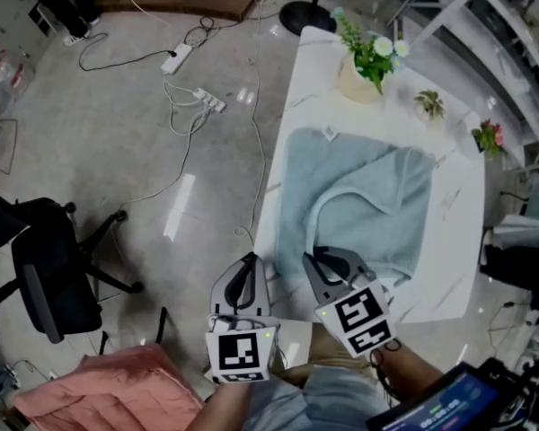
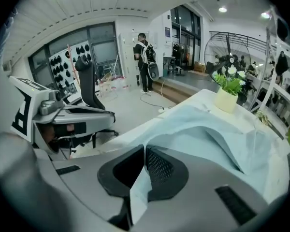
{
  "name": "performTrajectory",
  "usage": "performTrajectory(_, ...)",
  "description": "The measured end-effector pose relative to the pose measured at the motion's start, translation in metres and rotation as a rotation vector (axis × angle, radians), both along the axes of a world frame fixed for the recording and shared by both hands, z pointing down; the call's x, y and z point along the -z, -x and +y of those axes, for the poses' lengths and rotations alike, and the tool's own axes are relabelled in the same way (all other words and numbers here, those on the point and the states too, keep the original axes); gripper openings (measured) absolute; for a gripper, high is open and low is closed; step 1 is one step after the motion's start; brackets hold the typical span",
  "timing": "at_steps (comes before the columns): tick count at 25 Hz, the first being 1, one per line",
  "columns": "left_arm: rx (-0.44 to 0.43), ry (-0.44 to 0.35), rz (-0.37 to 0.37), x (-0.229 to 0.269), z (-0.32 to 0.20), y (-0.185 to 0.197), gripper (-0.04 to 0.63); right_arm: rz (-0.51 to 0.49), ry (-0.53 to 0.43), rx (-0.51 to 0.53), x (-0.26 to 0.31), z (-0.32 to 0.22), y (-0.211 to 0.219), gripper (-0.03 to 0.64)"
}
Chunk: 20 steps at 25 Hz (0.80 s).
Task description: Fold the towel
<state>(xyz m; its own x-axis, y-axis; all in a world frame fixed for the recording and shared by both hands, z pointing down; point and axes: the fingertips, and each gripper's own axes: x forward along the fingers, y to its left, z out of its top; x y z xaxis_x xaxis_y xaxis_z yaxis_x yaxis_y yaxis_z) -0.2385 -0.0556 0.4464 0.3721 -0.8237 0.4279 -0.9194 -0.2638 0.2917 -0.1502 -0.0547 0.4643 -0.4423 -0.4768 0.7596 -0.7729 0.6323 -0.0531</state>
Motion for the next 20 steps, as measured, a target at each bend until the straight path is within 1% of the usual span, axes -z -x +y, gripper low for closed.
performTrajectory(4, 0.042, -0.014, -0.011, 0.016, 0.000, 0.012, 0.006, -0.011, 0.025, 0.066, 0.004, 0.009, 0.021, 0.034)
performTrajectory(9, 0.112, -0.013, -0.009, 0.009, 0.011, 0.023, 0.007, -0.017, 0.058, 0.129, -0.030, 0.017, 0.043, 0.050)
performTrajectory(11, 0.137, -0.009, 0.000, 0.000, 0.017, 0.022, 0.006, -0.047, 0.081, 0.191, -0.037, 0.021, 0.053, 0.111)
performTrajectory(12, 0.143, -0.005, 0.004, -0.002, 0.020, 0.019, 0.007, -0.070, 0.097, 0.226, -0.036, 0.024, 0.057, 0.151)
performTrajectory(13, 0.148, 0.002, 0.008, -0.003, 0.023, 0.016, 0.008, -0.097, 0.118, 0.258, -0.032, 0.028, 0.058, 0.206)
performTrajectory(14, 0.155, 0.007, 0.014, -0.003, 0.026, 0.011, 0.009, -0.121, 0.135, 0.286, -0.026, 0.032, 0.056, 0.229)
performTrajectory(15, 0.161, 0.008, 0.019, -0.003, 0.028, 0.004, 0.028, -0.139, 0.146, 0.310, -0.018, 0.036, 0.050, 0.235)
performTrajectory(17, 0.178, 0.001, 0.029, 0.000, 0.031, -0.012, 0.088, -0.169, 0.155, 0.353, -0.001, 0.042, 0.031, 0.236)
performTrajectory(20, 0.217, 0.008, 0.035, 0.002, 0.030, -0.034, 0.156, -0.219, 0.142, 0.409, 0.026, 0.046, 0.000, 0.236)
